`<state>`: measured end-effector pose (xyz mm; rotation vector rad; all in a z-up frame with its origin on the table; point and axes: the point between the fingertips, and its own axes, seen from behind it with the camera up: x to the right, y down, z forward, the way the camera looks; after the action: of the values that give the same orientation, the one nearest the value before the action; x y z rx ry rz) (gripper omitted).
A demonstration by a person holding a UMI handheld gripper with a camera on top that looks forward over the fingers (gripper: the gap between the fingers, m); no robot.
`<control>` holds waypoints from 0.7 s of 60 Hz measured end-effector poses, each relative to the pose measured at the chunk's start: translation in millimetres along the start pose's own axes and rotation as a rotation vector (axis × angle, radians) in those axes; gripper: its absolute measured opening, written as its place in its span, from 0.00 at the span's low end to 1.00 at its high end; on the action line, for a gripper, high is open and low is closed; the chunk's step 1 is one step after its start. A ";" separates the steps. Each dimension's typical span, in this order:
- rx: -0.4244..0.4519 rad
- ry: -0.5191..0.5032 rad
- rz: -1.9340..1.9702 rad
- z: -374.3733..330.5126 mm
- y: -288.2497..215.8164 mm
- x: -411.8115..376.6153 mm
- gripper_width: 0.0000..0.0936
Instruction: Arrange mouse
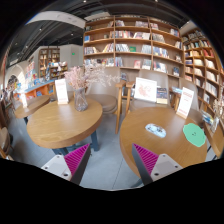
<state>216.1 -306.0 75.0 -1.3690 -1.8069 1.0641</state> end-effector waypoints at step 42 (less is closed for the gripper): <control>-0.078 0.292 0.100 55.4 20.2 206.8 0.91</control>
<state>123.7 -116.5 32.9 -1.5848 -1.5936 0.8009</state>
